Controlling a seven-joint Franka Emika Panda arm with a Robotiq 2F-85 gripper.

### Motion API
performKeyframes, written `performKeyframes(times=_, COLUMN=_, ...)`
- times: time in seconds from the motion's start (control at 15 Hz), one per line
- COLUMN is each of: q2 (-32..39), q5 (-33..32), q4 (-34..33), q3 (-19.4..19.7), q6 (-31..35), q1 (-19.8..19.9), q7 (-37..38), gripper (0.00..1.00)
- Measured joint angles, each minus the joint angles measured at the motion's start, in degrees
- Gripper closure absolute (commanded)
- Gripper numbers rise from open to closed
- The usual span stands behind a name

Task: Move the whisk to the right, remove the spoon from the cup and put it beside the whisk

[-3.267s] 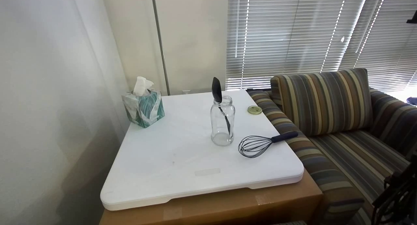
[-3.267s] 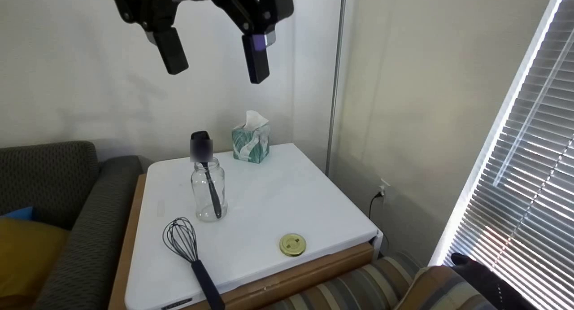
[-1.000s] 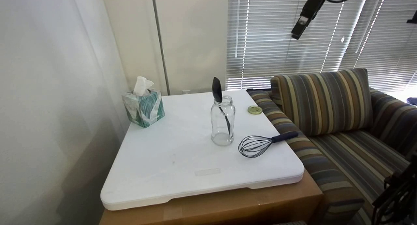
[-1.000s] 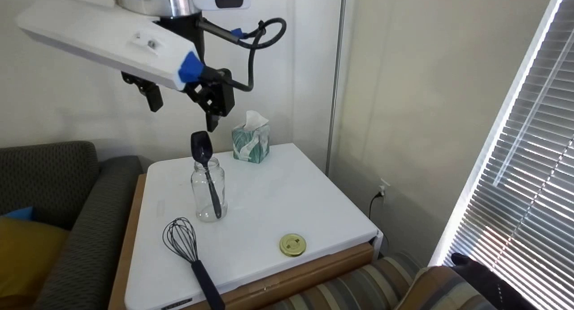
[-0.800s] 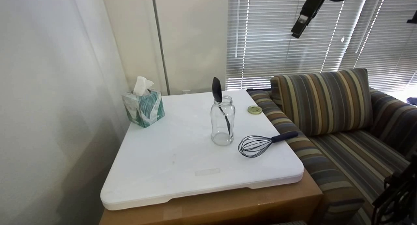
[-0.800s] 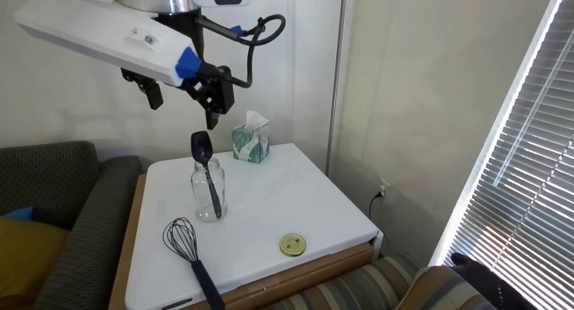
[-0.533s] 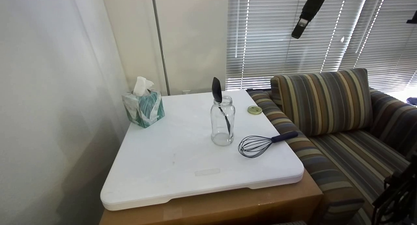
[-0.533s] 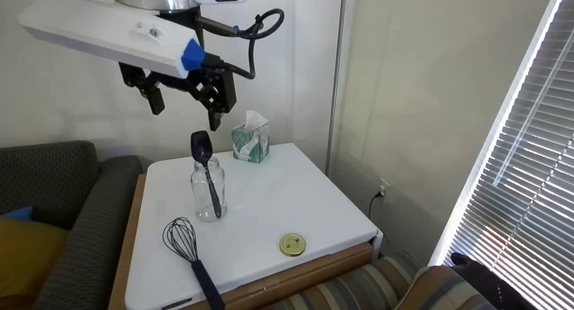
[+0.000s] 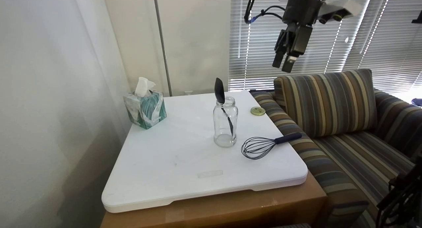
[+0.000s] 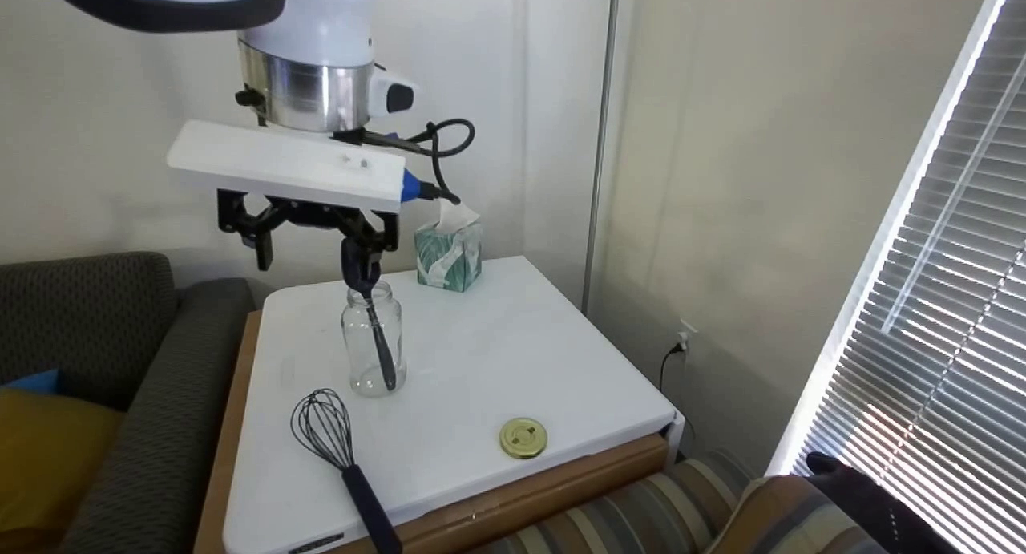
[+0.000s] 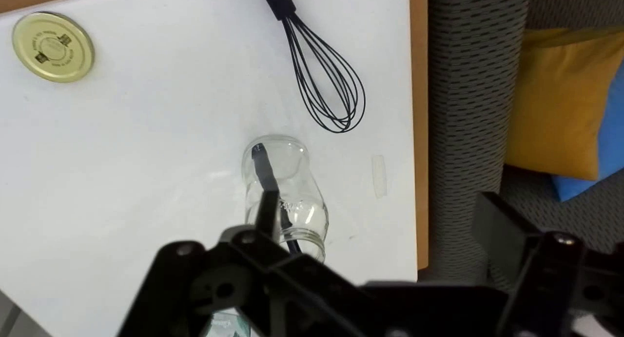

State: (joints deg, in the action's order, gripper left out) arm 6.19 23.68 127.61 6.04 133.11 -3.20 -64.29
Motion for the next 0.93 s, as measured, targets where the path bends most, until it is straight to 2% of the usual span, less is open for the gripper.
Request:
performKeyframes(times=0.27, q2=2.88, q5=0.28, q4=-2.70, q3=-0.04, q6=-1.42, q1=0.85, q7=-1.76, gripper=0.00)
performKeyframes(times=0.47, q2=3.29, q5=-1.15, q4=-2.85, q3=-1.83, q6=-1.40, q1=2.00, q7=-2.42, gripper=0.00)
performKeyframes(times=0.93, q2=11.25, q5=-5.16, q4=-7.41, q3=-6.68, q6=-1.41, q1=4.77, q7=-19.47, gripper=0.00)
